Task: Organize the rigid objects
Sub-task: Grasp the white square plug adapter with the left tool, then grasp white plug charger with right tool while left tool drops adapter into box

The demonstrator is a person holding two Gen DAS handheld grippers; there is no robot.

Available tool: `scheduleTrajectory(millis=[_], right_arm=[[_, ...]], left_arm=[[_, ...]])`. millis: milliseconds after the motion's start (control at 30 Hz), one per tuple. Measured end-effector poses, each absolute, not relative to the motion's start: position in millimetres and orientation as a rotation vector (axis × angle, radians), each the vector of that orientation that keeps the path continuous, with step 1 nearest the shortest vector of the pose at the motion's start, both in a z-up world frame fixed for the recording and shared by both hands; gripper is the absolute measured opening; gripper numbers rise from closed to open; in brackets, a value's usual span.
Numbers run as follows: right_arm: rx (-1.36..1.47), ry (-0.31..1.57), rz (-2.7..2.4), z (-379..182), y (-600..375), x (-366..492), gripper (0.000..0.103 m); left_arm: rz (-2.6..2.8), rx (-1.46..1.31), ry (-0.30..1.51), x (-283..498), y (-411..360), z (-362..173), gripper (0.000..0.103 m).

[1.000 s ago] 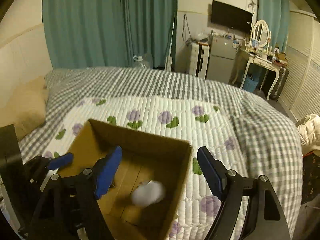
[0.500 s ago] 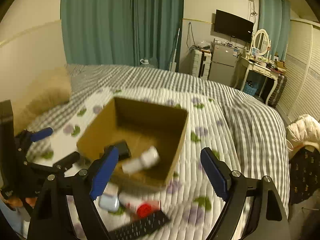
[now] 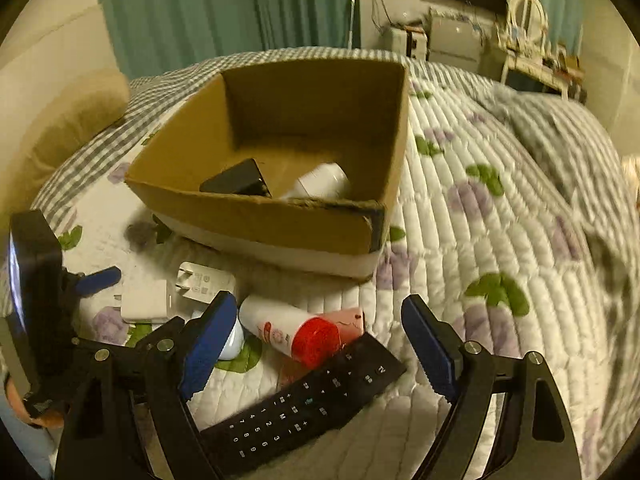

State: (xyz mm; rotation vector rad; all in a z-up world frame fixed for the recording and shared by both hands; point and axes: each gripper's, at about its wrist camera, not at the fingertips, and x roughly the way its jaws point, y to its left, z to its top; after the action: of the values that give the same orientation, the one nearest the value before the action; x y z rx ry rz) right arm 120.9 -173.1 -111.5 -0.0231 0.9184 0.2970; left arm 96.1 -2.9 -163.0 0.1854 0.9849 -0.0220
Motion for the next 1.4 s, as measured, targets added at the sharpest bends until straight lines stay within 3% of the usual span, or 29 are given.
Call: scheduleTrajectory(millis=[67, 100, 567, 933, 967, 1033, 1100, 1400], right_arm=[[-0.017, 0.913, 0.3, -111, -174, 120, 0.084], [-0.019, 0.914, 0.3, -111, -173, 120, 0.084], [-0.105, 0.965, 0.392, -118, -112, 126, 0.084], [-0.091, 1.08, 0.407, -155, -73, 154, 0.084], [-0.089, 1.085, 0.412, -157, -72, 157, 0.082], [-0.096, 1.094, 0.418, -159, -68, 161, 0.061], [-0.091, 1.107, 0.44, -162, -64, 162, 0.052], [-0.099, 0.961, 0.456, -123, -76, 133, 0.052]], left_arm=[[-0.017, 0.198, 1.006, 99, -4, -167, 0.072], [-0.011, 0.197, 1.008, 99, -4, -167, 0.066], [0.065, 0.044, 0.853, 90, 44, -94, 0.066], [0.076, 0.05, 0.853, 91, 54, -96, 0.066], [0.075, 0.05, 0.854, 91, 53, -96, 0.066], [0.074, 0.05, 0.856, 90, 53, -97, 0.066], [0.073, 0.05, 0.858, 90, 53, -98, 0.066], [0.061, 0.066, 0.82, 79, 46, -80, 0.066]])
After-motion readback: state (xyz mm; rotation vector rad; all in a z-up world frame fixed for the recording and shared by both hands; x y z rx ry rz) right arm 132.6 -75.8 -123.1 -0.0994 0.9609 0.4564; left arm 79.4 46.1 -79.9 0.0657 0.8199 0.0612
